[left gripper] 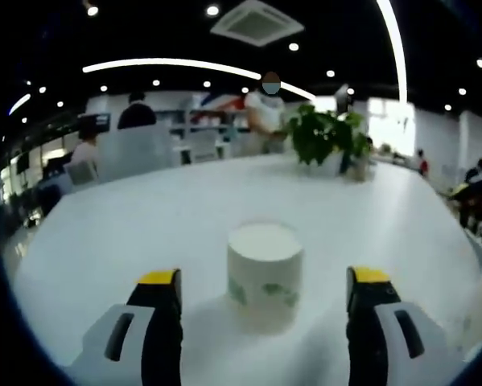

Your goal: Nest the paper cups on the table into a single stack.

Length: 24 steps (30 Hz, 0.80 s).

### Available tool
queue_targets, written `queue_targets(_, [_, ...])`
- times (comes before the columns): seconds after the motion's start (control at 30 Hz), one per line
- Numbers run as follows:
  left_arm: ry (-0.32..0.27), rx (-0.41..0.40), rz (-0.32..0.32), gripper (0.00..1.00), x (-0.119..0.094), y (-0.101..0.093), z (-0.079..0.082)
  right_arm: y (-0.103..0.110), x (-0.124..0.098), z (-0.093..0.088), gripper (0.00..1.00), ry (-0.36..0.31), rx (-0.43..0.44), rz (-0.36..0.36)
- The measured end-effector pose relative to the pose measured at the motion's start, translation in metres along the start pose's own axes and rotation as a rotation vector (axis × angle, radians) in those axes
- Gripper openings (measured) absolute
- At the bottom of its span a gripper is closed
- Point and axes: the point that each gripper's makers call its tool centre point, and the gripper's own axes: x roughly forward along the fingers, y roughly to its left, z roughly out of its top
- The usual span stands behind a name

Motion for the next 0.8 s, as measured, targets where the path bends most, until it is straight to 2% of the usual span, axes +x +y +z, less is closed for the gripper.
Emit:
queue_targets(0.13, [0.014, -0.006, -0.005, 0.75, 0.007, 0.001, -0.002, -0.001, 0.0, 0.002, 1.0, -0.003, 0.002, -0.002])
queue_targets(0.3, [-0.011, -0.001, -0.015, 0.7, 0.011, 0.001, 0.009, -0.003, -0.001, 0.001, 1.0, -0.002, 0.004, -0.007])
queue_targets(0.43, [-0.005, 0.01, -0.024, 0.67, 0.013, 0.001, 0.013, -0.003, -0.001, 0.0, 1.0, 0.0, 0.008, -0.009])
queue_targets(0.5, [-0.008, 0.016, -0.037, 0.62, 0.013, -0.002, 0.016, -0.003, -0.001, -0.001, 1.0, 0.001, 0.01, -0.008])
queue_targets(0.67, [0.017, 0.052, -0.069, 0.41, 0.014, -0.008, 0.013, -0.001, -0.001, -0.001, 1.0, -0.001, 0.011, -0.007])
queue_targets(0.8, [0.012, 0.05, -0.075, 0.4, 0.014, -0.008, 0.013, -0.001, -0.002, 0.0, 1.0, -0.001, 0.014, -0.008])
